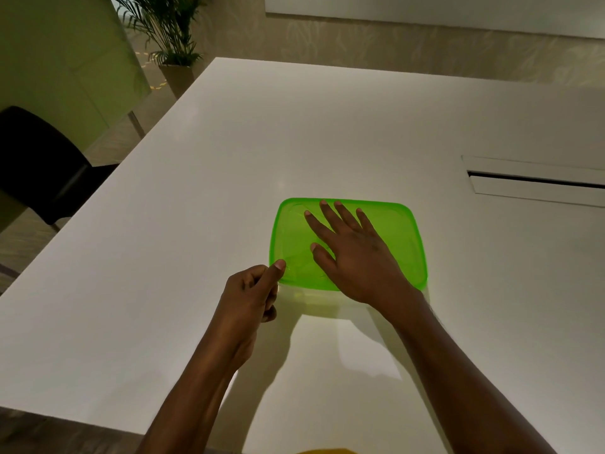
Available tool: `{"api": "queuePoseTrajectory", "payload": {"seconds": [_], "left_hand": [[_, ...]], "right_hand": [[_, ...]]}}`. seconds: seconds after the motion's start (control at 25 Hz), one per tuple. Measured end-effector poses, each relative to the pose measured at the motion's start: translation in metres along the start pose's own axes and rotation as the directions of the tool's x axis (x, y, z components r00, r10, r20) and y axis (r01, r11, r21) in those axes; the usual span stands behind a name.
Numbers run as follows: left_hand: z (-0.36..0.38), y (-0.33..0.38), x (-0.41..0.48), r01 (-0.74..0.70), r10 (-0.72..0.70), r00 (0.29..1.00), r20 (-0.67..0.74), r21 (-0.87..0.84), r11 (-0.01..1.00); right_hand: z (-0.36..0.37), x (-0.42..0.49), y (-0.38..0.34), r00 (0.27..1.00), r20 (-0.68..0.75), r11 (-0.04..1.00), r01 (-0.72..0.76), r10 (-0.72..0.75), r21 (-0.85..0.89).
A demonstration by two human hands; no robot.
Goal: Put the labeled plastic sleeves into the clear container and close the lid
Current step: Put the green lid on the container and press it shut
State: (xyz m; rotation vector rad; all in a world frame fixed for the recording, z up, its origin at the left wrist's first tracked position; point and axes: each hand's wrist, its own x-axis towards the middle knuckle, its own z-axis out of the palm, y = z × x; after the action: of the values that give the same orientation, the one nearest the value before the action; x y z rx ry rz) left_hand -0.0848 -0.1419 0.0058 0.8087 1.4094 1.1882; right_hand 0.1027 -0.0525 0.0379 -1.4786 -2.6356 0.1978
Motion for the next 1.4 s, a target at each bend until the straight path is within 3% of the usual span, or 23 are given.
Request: {"api": "queuePoseTrajectory", "payload": {"seconds": [0.24, 0.32, 0.36, 0.44, 0.52, 0.6, 0.8, 1.0, 1.12, 1.24, 1.32, 1.4], "left_hand": [[-0.001, -0.003, -0.004, -0.037, 0.037, 0.999, 0.024, 0.022, 0.999], [-0.004, 0.003, -0.002, -0.004, 0.003, 1.000, 0.009, 0.161, 0.987], [-0.005, 0.007, 0.000, -0.025, 0.044, 0.997, -0.056, 0.301, 0.953], [-0.004, 0.014, 0.004, -0.108, 0.275, 0.942, -0.195, 0.597, 0.795], [0.005, 0.024, 0.009, -0.206, 0.486, 0.860, -0.155, 0.766, 0.609], [0.018, 0.035, 0.022, -0.312, 0.559, 0.829, -0.029, 0.805, 0.504], [0.052, 0.054, 0.049, -0.426, 0.479, 0.844, 0.241, 0.843, 0.327], [0.063, 0.056, 0.075, -0.342, 0.340, 0.904, 0.260, 0.917, 0.207], [0.056, 0.055, 0.084, -0.345, 0.322, 0.911, 0.258, 0.905, 0.251], [0.049, 0.050, 0.091, -0.387, 0.368, 0.896, 0.250, 0.846, 0.367], [0.044, 0.048, 0.098, -0.329, 0.379, 0.918, 0.119, 0.763, 0.556], [0.040, 0.051, 0.107, -0.194, 0.275, 0.960, -0.054, 0.580, 0.791]], "right_hand": [[0.001, 0.000, -0.002, 1.000, -0.001, 0.999, -0.006, 0.006, -0.034], [0.000, 0.000, -0.001, 1.000, 0.002, 1.000, -0.006, 0.006, -0.025], [-0.001, 0.000, 0.000, 1.000, 0.002, 1.000, -0.004, 0.004, -0.015], [-0.002, 0.000, -0.001, 1.000, 0.005, 1.000, -0.003, 0.003, 0.013], [-0.005, 0.000, -0.001, 1.000, 0.008, 0.999, -0.012, 0.012, 0.046], [-0.007, 0.003, -0.001, 1.000, -0.003, 0.996, -0.031, 0.031, 0.083], [-0.008, 0.016, -0.003, 0.998, -0.036, 0.997, -0.039, 0.042, 0.062], [-0.009, 0.014, 0.030, 0.984, -0.052, 0.985, -0.170, 0.172, 0.036], [-0.011, 0.003, 0.051, 0.967, -0.067, 0.969, -0.245, 0.246, 0.023], [-0.007, -0.009, 0.063, 0.933, -0.120, 0.936, -0.323, 0.340, 0.140], [-0.005, -0.012, 0.070, 0.880, -0.151, 0.857, -0.379, 0.451, 0.349], [-0.006, -0.006, 0.080, 0.795, -0.075, 0.676, -0.456, 0.601, 0.579]]}}
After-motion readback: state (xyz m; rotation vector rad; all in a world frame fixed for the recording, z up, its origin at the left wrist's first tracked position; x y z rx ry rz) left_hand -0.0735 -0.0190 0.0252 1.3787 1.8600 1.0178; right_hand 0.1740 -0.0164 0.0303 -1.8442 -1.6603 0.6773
